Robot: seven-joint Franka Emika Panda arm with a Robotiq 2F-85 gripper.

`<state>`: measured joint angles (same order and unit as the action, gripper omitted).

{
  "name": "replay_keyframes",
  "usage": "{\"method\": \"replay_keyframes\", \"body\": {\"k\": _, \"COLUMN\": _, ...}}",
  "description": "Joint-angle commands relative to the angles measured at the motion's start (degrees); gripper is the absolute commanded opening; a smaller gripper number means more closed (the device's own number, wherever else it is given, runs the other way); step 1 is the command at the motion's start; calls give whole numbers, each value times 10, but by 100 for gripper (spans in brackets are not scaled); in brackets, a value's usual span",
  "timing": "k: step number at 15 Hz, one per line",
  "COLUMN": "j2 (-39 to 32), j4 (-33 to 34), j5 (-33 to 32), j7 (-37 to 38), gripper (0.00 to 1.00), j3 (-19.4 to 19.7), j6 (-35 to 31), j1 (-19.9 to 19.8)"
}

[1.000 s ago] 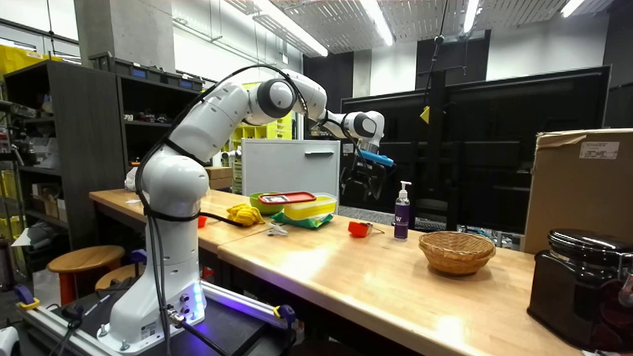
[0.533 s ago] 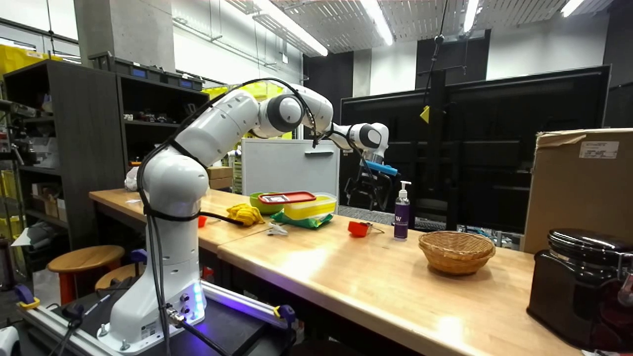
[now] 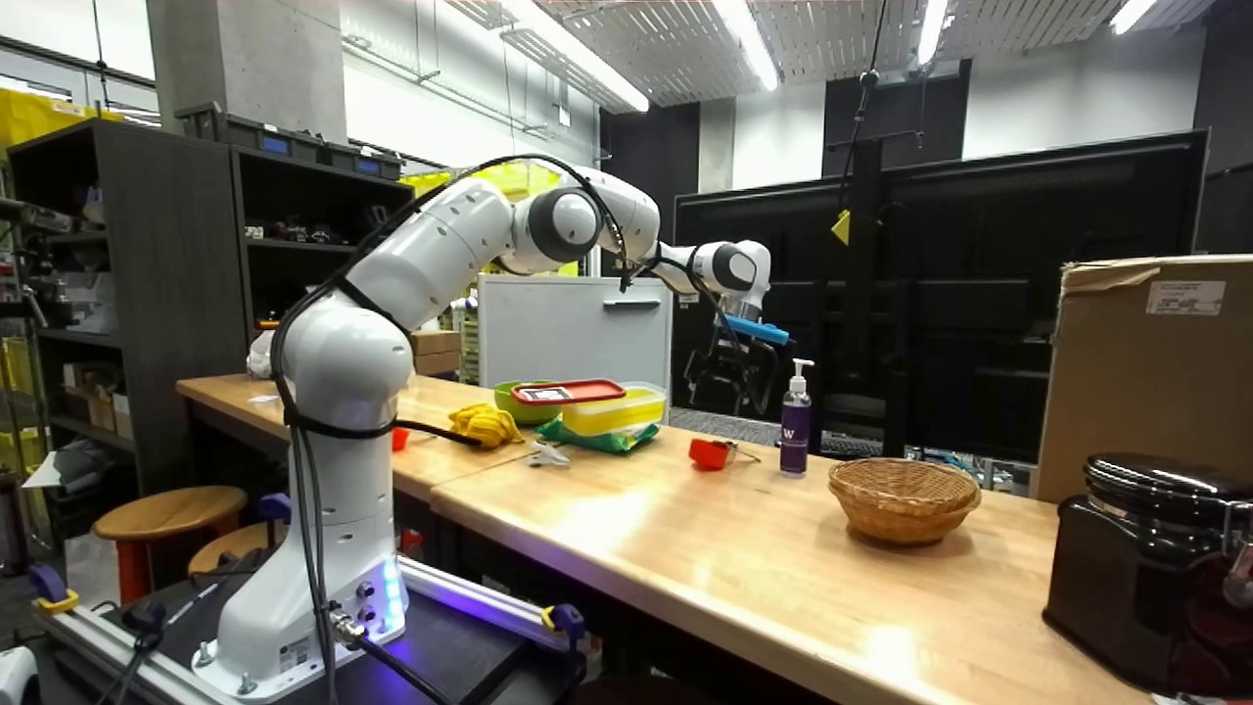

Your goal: Move the spoon forward, then use the spoon to stir in the green bowl

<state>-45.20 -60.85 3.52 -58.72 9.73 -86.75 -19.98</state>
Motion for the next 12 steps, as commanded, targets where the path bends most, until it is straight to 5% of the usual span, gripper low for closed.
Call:
{"method": "replay_keyframes", "body": {"k": 1, "j2": -11, "j4": 28, "j5": -4, "j7": -12, "gripper": 100, "j3": 2, "j6": 3, "j1": -5}}
{"method": "replay_keyframes", "body": {"k": 12, "j2": -80, "j4": 84, "j5": -5, "j7": -17, "gripper": 100, "j3": -37, "j6": 14, "j1": -48}}
